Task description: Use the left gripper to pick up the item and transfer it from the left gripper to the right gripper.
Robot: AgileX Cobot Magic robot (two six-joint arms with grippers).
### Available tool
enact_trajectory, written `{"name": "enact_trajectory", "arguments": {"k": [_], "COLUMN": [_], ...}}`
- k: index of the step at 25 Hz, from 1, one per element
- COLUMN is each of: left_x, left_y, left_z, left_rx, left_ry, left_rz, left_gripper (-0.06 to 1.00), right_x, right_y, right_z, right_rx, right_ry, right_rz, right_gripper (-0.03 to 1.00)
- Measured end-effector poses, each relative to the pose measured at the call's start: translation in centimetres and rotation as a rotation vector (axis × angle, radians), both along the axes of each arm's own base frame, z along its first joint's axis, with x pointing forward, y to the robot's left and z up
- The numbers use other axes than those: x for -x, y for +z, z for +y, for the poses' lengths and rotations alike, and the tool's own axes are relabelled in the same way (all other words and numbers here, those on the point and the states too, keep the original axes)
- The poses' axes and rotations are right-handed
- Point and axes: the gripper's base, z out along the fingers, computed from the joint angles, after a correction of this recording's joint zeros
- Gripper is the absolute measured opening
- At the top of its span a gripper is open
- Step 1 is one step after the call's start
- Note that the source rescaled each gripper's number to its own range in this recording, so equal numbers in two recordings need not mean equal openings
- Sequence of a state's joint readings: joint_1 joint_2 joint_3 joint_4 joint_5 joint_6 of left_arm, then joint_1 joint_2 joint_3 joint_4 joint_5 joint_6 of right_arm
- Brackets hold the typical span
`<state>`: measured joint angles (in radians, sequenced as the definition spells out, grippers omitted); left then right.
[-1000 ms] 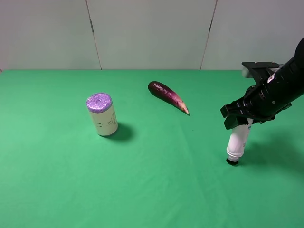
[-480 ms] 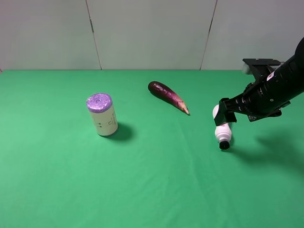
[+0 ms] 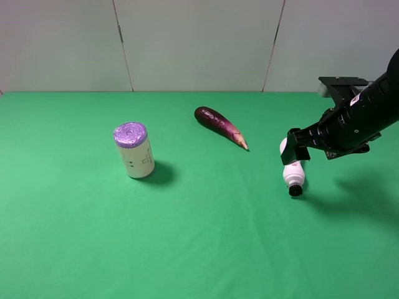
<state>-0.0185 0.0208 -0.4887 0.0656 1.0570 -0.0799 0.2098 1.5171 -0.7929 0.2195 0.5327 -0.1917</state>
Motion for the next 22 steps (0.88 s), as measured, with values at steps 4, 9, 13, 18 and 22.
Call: {"name": "enact_trajectory", "arguments": {"k": [4,9,13,18,22], "left_x": [0.0,0.0,0.0,0.0,0.0], "left_y": [0.0,0.0,0.0,0.0,0.0], "left_z": [0.0,0.0,0.0,0.0,0.0], "left_rx": [0.000,0.000,0.000,0.000,0.000], "left_ry": [0.000,0.000,0.000,0.000,0.000], "left_rz": [-0.002,-0.002,-0.002,-0.002,-0.002], "left_gripper": [1.00,1.00,1.00,1.00,1.00], "right_x": [0.1,0.7,2.0,4.2,6.5], "right_y": [0.0,1.6,3.8,6.8,9.2], "right_z": [0.0,-0.1,-0.3,-0.7,-1.2], "right_rx": [0.000,-0.011,-0.026,-0.043,-0.042], "right_ry": [0.001,0.005,0.013,0.030,0.049], "right_rz": [0.004,-0.033,-0.081,-0.141,-0.203], "right_gripper": [1.00,1.00,1.00,1.00,1.00]}}
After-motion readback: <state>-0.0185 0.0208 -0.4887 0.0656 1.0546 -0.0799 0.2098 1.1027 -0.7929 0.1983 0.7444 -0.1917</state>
